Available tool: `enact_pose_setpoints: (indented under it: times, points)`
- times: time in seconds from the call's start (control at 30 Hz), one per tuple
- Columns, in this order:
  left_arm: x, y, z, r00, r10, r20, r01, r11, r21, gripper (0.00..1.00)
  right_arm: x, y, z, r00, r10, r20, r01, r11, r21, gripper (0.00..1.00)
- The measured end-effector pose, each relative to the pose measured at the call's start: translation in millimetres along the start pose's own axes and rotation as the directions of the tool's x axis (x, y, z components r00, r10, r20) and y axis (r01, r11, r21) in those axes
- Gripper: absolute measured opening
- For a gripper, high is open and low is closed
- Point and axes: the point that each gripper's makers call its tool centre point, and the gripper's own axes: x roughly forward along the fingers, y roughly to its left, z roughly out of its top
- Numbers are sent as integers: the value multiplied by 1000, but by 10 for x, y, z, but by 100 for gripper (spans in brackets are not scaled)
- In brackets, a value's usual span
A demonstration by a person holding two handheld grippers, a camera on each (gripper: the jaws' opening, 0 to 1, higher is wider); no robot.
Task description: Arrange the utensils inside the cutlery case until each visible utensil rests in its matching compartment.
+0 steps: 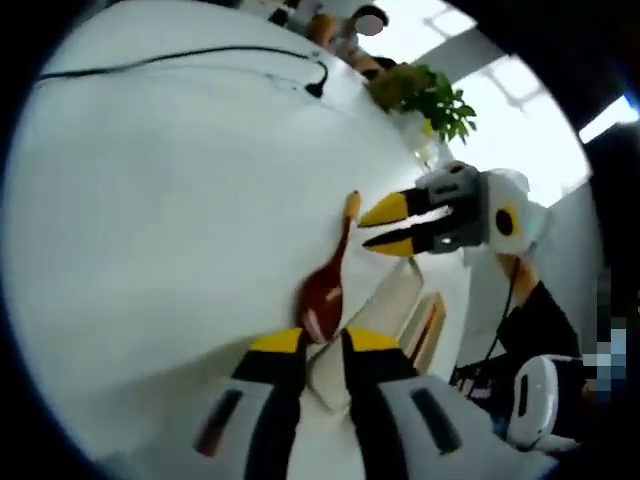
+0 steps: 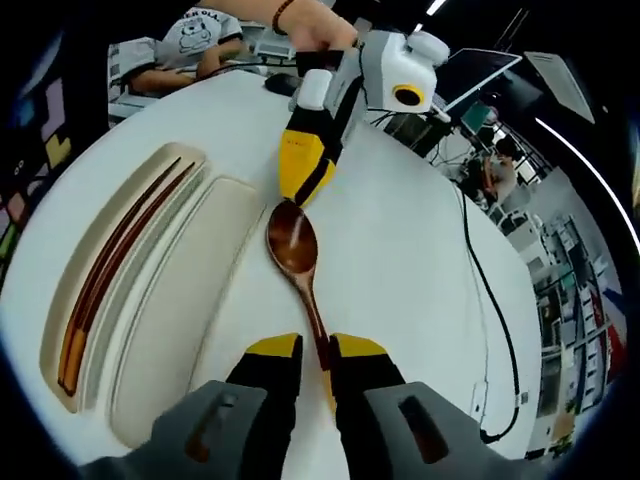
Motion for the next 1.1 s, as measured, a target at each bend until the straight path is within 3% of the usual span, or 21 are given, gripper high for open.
enact_pose_setpoints:
  times: [0.33,0.47,0.53,0.6,0.63,0.67,0.77,0.93,1.0,1.1]
  points:
    - [53,10,3,1000,-5,25,7,997,-74,19,136,8,-62,999,52,6,-52,996,73,9]
    - [66,4,26,999,4,39,-2,998,-56,19,151,17,-65,998,59,-4,-58,995,86,8]
    - [92,-51,-66,999,11,43,-8,998,-67,19,153,11,-66,998,58,-3,-57,994,97,7]
    - [-27,219,286,998,20,57,-15,996,-89,19,152,27,-67,998,56,-4,-55,992,110,7]
    - [170,-54,-109,998,22,65,-16,995,-95,19,152,47,-66,999,49,-1,-49,994,97,6]
    - [215,-114,-196,997,18,71,-10,995,-101,19,148,49,-61,999,38,2,-38,997,73,6]
    - [245,-147,-251,995,14,102,-1,992,-128,19,160,37,-66,999,30,13,-31,996,80,5]
    - [368,-344,-530,990,-34,136,58,982,-178,19,161,53,-55,999,-6,34,5,999,33,4]
    - [420,-453,-642,986,-65,153,96,974,-203,19,147,49,-53,999,-30,36,32,999,-30,3]
    - [485,-549,-762,977,-83,195,121,975,-188,13,95,77,-23,997,-42,61,44,999,-25,3]
